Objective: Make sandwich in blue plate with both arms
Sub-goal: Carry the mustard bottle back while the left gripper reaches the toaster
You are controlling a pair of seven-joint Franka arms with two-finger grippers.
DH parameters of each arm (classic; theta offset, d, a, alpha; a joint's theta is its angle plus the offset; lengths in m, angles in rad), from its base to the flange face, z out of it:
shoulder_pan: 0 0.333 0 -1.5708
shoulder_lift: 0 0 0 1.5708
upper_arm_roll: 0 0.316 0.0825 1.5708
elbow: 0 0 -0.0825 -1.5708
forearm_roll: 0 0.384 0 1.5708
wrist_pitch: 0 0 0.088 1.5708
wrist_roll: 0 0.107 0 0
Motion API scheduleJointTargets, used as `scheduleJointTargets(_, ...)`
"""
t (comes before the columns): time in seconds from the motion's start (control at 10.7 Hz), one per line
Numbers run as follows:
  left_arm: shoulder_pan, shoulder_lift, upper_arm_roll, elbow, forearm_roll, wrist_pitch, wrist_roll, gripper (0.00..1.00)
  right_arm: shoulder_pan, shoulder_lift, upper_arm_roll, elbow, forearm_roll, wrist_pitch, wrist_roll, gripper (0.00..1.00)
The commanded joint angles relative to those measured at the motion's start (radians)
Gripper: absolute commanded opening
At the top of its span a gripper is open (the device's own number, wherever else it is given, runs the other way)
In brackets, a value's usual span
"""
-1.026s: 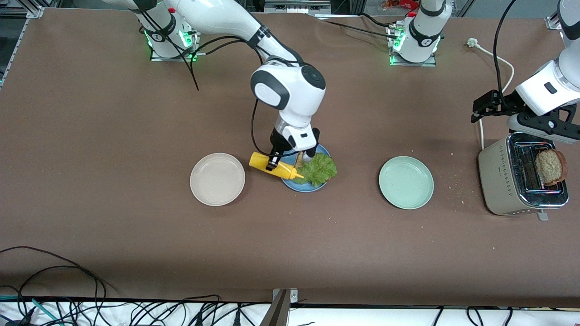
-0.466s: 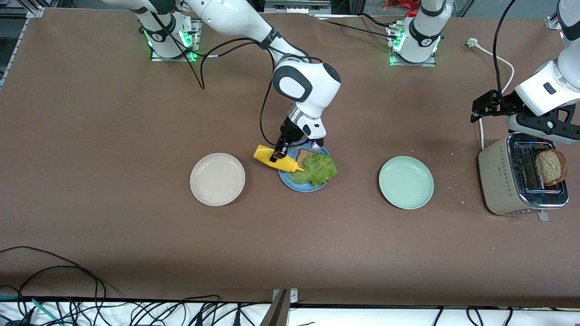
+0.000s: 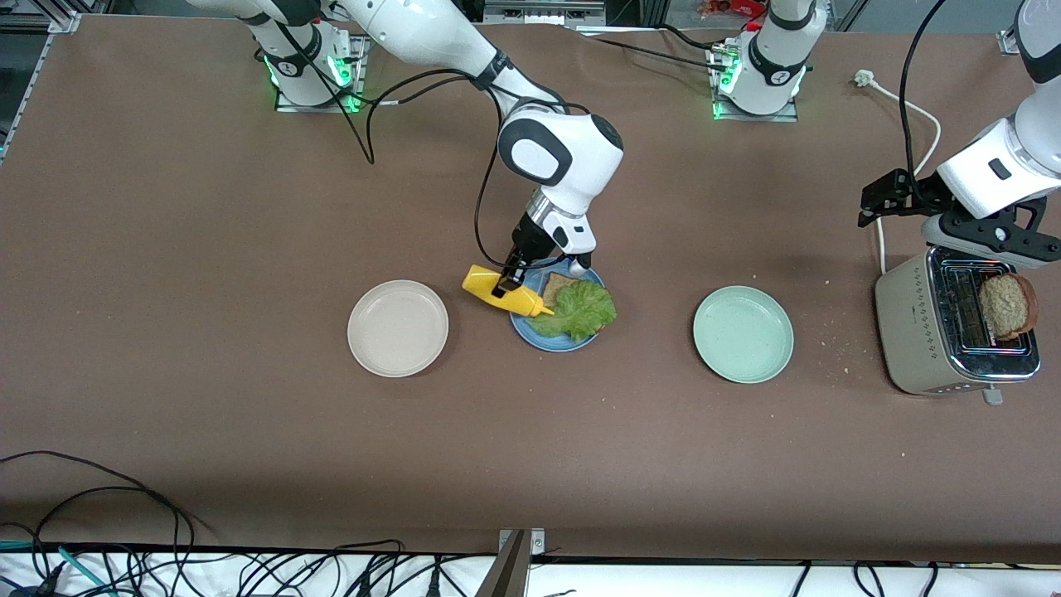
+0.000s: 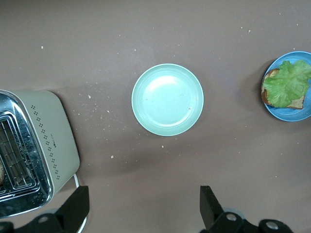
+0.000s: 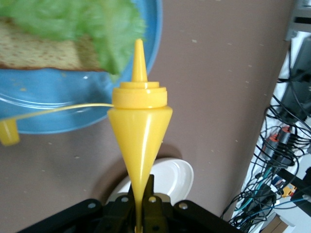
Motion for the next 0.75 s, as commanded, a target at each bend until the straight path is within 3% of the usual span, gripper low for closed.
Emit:
scheduleJointTargets(0.0,0.009,0.006,0.004,0.018,-0.011,-0.03,0.003,1.0,-0.146,-0.15,0.079,0.006,0.153,-0.032,-0.041,0.0)
scheduleJointTargets(0.28,0.047,0.02,0.004,0.019,-0.009,-0.033,0.006,1.0,-0.33,-0.297,0.106,0.0,0.405,-0.032,-0.157,0.0)
scheduleJointTargets(0.65,0.074,0.037,0.005,0.021,-0.009,-0.032,0.008,1.0,-0.635,-0.415,0.108,-0.026,0.823,-0.026,-0.564,0.0)
